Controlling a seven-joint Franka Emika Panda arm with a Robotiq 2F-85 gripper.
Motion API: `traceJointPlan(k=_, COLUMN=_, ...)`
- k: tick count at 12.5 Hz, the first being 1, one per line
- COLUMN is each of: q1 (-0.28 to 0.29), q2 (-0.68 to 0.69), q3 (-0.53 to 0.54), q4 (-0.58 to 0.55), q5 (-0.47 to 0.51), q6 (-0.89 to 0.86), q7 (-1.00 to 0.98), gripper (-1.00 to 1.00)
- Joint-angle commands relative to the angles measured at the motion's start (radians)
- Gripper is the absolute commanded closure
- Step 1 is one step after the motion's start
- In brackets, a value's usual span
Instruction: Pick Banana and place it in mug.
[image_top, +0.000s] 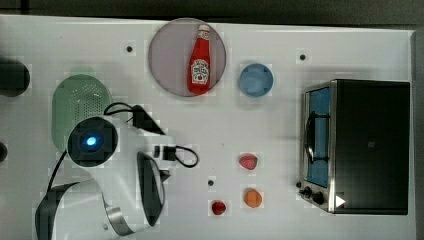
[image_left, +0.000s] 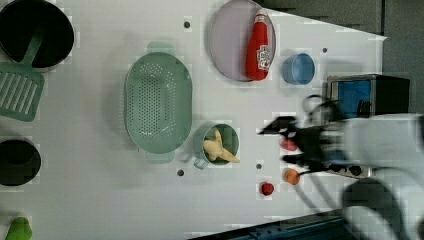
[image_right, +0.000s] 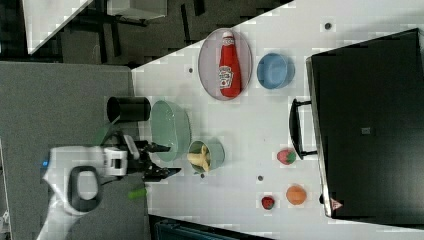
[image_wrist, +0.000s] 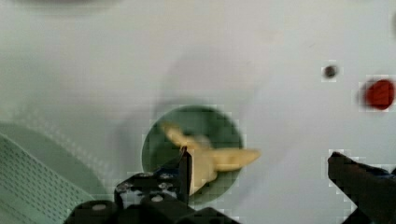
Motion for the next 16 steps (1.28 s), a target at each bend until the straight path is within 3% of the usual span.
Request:
traceJointPlan(k=1, q1=-0.036, q2=-0.097, q3=-0.124, q4=0.148, q5=0.001, q6=-0.128, q7=-0.118, gripper=-1.00)
traceJointPlan(k=5, q1=-0.040, q2=-0.166, q3=-0.271, q4=0.265, q5=-0.006, q6=-0.289, q7=-0.209, gripper=-1.00)
traceJointPlan(k=9, q1=-0.043, q2=-0.198, q3=-0.375, q4=0.294, q5=-0.026, q6=-0.342, q7=-0.351, gripper=-1.00)
traceJointPlan(k=16, q1=-0.044, q2=-0.186, q3=-0.391, q4=0.292, q5=-0.059, q6=-0.427, q7=-0.379, gripper=-1.00)
